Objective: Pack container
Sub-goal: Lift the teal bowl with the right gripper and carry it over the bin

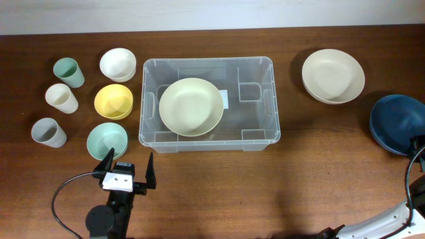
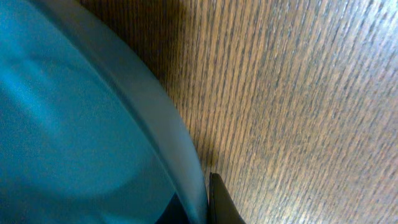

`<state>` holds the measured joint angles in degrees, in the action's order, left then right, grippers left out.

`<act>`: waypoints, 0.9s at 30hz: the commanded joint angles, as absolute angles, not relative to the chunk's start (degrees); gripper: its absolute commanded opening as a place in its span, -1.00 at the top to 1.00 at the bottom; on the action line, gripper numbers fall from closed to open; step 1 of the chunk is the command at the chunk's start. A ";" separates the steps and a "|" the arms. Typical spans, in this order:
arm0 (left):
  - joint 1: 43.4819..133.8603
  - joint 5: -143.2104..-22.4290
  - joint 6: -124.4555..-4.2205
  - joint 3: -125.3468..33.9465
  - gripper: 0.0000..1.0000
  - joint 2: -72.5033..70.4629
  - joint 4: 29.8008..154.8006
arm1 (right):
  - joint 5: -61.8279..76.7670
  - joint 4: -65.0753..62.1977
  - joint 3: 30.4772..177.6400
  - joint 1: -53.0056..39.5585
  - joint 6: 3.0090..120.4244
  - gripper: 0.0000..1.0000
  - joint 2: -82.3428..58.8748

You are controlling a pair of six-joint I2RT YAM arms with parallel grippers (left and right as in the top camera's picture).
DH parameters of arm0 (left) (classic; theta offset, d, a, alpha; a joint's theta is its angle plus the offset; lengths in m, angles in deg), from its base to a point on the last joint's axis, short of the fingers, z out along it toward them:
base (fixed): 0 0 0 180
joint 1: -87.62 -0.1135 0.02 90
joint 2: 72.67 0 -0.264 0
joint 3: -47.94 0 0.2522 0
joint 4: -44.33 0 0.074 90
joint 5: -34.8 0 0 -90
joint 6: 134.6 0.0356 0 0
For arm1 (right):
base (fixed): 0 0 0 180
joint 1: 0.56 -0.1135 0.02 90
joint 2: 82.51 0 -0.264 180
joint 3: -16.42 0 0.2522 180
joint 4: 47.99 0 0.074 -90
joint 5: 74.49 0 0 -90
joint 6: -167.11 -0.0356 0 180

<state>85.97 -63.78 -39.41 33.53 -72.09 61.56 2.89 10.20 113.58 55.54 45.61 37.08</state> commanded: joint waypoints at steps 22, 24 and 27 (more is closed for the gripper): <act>85.69 -63.78 -38.49 33.66 -0.99 -72.33 61.84 | -32.82 24.30 130.36 25.46 58.61 0.93 12.28; 85.69 -63.78 -38.49 33.66 -0.99 -72.33 61.84 | -27.05 23.64 130.36 16.22 56.65 0.92 12.89; 85.69 -63.78 -38.49 33.66 -0.99 -72.33 61.84 | -18.25 21.24 130.36 4.96 53.00 0.92 14.77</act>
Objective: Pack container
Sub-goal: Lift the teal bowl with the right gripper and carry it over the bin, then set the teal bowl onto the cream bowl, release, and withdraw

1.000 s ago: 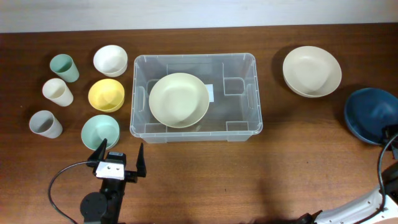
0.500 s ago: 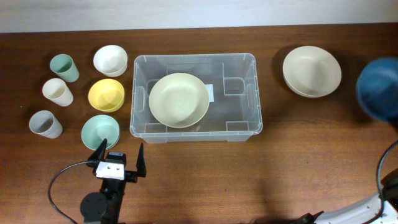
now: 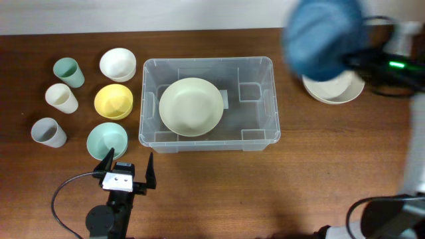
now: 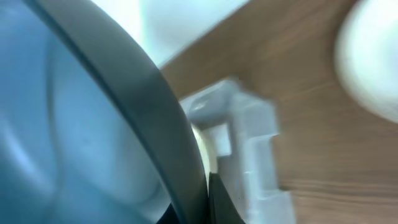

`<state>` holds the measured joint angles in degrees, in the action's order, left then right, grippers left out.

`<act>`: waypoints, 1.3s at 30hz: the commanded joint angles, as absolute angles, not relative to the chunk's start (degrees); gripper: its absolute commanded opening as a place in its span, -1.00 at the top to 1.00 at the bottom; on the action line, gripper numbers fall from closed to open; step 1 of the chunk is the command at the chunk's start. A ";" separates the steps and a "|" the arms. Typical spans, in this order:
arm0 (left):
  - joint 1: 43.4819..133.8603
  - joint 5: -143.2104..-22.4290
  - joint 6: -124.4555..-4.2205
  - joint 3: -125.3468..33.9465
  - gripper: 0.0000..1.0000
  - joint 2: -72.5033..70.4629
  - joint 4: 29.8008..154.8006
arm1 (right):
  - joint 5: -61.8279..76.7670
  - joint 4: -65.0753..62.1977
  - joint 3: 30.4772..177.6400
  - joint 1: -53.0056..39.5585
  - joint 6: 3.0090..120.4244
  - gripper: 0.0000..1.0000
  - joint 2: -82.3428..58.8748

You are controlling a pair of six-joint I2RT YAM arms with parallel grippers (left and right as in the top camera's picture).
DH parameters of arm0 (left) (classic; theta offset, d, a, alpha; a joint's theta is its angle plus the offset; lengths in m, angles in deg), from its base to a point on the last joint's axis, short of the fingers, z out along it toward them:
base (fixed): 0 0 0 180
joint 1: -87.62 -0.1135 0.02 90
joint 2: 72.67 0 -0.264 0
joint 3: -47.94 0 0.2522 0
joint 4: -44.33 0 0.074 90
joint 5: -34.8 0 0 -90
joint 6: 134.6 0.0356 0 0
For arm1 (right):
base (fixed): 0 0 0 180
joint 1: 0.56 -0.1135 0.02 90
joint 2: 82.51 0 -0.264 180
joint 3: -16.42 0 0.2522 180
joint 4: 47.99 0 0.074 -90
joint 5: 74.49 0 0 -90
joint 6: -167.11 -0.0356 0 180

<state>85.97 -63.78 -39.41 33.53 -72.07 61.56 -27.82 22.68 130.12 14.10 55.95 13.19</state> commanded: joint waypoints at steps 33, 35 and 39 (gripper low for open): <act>85.69 -63.78 -38.49 33.66 -0.99 -72.33 61.84 | -10.60 10.35 129.71 -22.76 43.16 0.70 39.92; 85.69 -63.78 -38.49 33.66 -0.99 -72.33 61.84 | -10.57 10.27 129.71 -23.11 43.16 0.66 40.01; 85.69 -63.78 -38.49 33.66 -0.99 -72.33 61.84 | -10.60 10.29 129.71 -23.80 43.16 0.53 40.03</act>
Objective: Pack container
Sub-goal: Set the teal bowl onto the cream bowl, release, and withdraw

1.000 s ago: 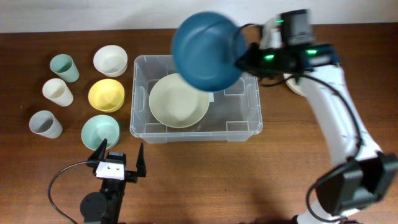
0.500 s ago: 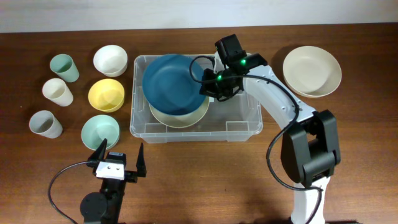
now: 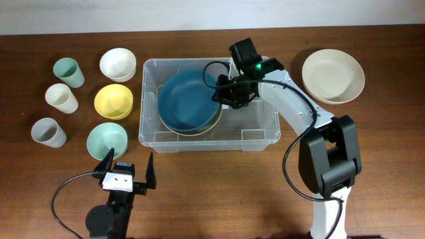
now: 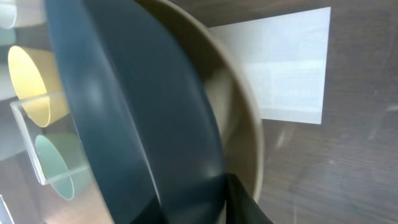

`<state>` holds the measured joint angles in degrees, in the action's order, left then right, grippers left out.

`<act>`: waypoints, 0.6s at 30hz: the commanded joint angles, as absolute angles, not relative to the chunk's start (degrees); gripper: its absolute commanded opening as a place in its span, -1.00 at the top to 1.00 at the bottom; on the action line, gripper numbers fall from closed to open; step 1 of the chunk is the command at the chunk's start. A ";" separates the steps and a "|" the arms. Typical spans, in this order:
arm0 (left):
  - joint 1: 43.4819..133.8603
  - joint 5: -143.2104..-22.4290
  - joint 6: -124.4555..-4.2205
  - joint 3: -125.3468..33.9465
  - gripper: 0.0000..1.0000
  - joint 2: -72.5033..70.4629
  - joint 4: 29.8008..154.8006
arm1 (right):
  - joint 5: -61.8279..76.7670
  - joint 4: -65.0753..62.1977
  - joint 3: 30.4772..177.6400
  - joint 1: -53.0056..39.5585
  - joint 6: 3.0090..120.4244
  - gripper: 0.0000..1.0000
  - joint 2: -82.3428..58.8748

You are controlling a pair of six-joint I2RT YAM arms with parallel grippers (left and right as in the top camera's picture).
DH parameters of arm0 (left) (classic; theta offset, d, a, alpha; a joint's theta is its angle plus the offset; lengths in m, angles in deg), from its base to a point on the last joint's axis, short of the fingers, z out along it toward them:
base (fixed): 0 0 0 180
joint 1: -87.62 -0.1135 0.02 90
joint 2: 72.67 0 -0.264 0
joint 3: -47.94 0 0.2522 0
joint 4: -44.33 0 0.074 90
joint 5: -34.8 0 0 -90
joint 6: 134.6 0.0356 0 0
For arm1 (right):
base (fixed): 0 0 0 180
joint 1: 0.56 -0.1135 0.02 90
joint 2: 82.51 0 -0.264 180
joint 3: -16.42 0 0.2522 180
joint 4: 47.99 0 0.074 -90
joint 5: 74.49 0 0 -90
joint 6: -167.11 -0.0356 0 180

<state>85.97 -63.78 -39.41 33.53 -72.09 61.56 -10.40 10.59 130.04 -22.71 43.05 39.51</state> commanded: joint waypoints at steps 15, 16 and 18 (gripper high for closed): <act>85.69 -63.78 -38.49 33.66 -0.99 -72.33 61.84 | -9.46 10.79 129.80 -23.52 44.17 -0.37 40.01; 85.69 -63.78 -38.49 33.66 -0.99 -72.33 61.84 | -8.58 11.45 130.06 -23.37 44.38 -0.37 40.01; 85.69 -63.78 -38.49 33.66 -0.99 -72.33 61.84 | -6.20 13.13 131.13 -23.17 45.37 -0.38 40.01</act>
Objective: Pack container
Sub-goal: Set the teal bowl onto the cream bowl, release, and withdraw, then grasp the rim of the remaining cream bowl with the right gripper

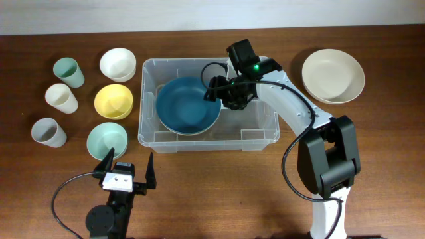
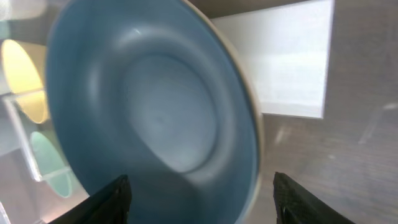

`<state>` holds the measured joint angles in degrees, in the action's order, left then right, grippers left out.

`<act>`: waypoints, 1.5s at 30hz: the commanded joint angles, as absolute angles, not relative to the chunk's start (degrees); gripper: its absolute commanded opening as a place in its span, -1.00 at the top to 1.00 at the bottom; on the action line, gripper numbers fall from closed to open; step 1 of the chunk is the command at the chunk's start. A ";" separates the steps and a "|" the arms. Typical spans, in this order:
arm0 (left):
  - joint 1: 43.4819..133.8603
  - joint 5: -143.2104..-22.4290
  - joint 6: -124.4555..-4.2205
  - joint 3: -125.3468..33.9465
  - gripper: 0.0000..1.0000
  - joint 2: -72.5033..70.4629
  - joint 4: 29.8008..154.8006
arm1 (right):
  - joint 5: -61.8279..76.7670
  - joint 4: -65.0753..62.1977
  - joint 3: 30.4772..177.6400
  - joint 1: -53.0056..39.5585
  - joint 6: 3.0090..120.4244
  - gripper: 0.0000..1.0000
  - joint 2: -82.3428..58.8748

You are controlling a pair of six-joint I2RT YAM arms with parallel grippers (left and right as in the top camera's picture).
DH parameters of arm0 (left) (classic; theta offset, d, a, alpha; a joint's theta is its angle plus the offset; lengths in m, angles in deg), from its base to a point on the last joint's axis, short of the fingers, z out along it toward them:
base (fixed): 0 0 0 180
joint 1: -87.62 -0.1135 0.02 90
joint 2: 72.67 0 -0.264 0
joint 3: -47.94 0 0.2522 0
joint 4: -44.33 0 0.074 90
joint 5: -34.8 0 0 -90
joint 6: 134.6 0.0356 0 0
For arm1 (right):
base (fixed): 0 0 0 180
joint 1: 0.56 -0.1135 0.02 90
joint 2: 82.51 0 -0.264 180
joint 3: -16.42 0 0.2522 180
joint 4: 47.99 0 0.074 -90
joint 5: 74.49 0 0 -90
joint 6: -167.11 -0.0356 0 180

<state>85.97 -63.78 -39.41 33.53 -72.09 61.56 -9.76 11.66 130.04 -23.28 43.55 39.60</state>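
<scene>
The clear plastic container (image 1: 206, 61) stands mid-table. Inside it a dark blue bowl (image 1: 188, 106) lies flat, nested in a cream bowl whose thin rim (image 2: 257, 130) peeks out at its right side. My right gripper (image 1: 222, 91) hangs inside the container at the blue bowl's right rim, open, with nothing between its fingers. The right wrist view looks down into the blue bowl (image 2: 155, 112), and the right gripper (image 2: 202, 190) has its fingers wide apart over that rim. My left gripper (image 1: 127, 163) rests open near the front edge, left of the container.
A cream bowl (image 1: 333, 76) sits at the back right. Left of the container are a white bowl (image 1: 118, 64), a yellow bowl (image 1: 113, 101), a mint bowl (image 1: 107, 140), and green (image 1: 68, 72), cream (image 1: 61, 97) and grey (image 1: 48, 132) cups.
My right gripper was shut on the blue bowl's rim, holding it tilted over the cream bowl in the container. Now the gripper is open and the bowl lies flat.
The right gripper first held the blue bowl at the table's right edge. Then it held the bowl high over the back right of the table. Then the bowl was tilted inside the container, and now it rests nested there, let go. The left arm stayed still.
</scene>
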 commanded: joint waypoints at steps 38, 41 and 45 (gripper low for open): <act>85.69 -63.78 -38.49 33.66 -0.99 -72.33 61.86 | 11.44 34.46 149.01 22.07 51.18 -0.98 44.89; 85.69 -63.78 -38.49 33.66 -0.99 -72.33 61.84 | 10.89 29.85 144.29 22.07 51.16 -0.98 44.97; 85.69 -63.78 -38.49 33.66 -0.99 -72.33 61.86 | 10.78 26.83 141.93 22.01 51.14 -0.99 46.29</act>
